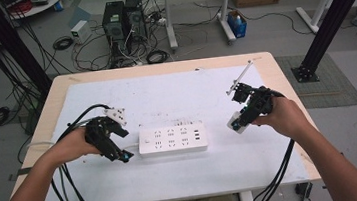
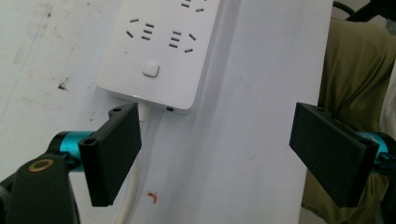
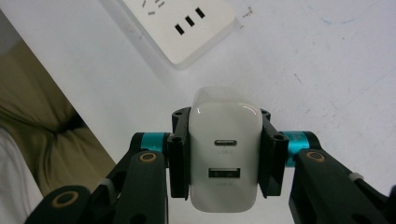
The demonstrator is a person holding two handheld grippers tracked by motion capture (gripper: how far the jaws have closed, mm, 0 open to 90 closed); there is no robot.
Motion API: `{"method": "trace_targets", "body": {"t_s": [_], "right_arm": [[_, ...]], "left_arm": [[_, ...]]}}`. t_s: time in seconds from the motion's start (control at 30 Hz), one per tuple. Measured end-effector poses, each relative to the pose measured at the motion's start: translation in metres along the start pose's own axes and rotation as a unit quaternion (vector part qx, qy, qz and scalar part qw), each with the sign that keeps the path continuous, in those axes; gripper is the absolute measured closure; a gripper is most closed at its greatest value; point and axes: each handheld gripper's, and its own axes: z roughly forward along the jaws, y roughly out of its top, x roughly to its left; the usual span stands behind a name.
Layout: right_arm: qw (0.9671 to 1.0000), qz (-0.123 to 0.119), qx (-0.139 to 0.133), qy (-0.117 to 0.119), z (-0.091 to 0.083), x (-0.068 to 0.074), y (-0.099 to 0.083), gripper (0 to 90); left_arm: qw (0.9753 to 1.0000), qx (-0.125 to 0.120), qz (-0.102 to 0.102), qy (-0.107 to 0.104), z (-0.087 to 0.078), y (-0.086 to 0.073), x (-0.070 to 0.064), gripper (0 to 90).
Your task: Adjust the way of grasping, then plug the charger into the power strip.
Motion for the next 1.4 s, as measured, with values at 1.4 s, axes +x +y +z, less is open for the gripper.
{"method": "trace_targets", "body": {"t_s": [1.4], "right_arm": [[0.9990, -0.043, 0.011, 0.006, 0.005, 0.003, 0.028, 62.2]], "left_arm": [[0.9927, 0.062, -0.044, 0.094, -0.012, -0.026, 0.005, 16.9]]}}
